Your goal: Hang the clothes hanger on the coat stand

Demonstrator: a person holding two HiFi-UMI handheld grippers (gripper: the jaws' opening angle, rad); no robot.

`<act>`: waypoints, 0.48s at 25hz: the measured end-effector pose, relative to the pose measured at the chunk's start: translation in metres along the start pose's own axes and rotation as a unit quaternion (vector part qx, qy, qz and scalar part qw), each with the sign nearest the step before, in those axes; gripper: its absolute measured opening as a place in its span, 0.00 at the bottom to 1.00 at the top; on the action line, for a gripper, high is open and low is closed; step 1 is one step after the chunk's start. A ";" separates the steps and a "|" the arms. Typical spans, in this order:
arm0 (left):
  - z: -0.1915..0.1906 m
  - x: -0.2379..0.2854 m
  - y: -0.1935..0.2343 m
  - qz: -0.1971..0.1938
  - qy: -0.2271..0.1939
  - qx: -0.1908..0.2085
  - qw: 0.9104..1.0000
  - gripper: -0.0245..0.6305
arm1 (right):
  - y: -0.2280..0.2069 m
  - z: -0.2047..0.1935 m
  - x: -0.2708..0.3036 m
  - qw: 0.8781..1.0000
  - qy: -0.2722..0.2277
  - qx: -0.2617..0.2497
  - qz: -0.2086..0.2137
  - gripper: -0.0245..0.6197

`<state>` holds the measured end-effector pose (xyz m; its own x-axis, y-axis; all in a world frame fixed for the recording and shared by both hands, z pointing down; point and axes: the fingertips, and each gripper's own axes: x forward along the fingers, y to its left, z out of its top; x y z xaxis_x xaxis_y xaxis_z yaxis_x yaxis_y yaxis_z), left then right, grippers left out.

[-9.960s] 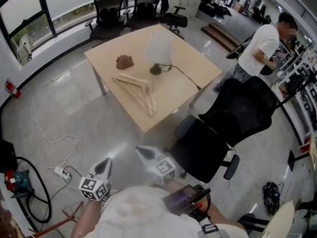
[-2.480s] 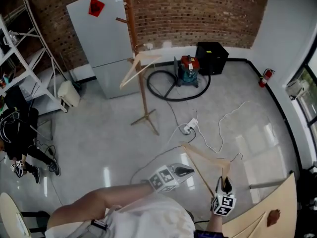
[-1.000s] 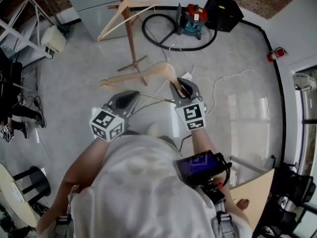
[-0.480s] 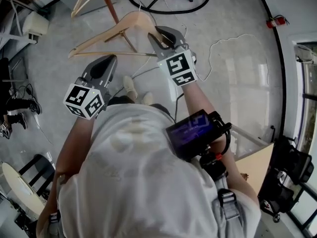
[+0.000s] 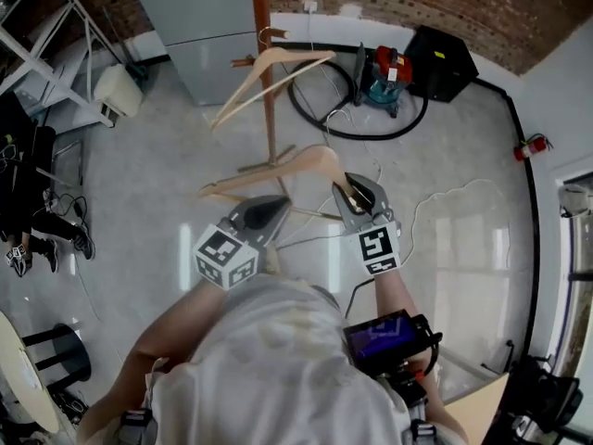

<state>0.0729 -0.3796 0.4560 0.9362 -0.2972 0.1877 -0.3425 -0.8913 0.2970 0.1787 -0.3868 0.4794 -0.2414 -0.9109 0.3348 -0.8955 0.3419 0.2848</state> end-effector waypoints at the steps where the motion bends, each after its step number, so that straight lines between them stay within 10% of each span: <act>1: 0.006 0.001 0.006 -0.005 -0.003 0.001 1.000 0.04 | 0.002 0.005 0.007 1.000 -0.004 -0.005 0.005 0.21; 12: 0.035 -0.008 0.067 -0.018 -0.007 -0.005 1.000 0.04 | 0.002 0.050 0.074 0.998 -0.004 -0.068 0.005 0.21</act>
<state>0.0450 -0.4486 0.4420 0.9491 -0.2697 0.1628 -0.3089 -0.8980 0.3134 0.1402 -0.4647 0.4602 -0.2546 -0.9087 0.3308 -0.8344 0.3794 0.3999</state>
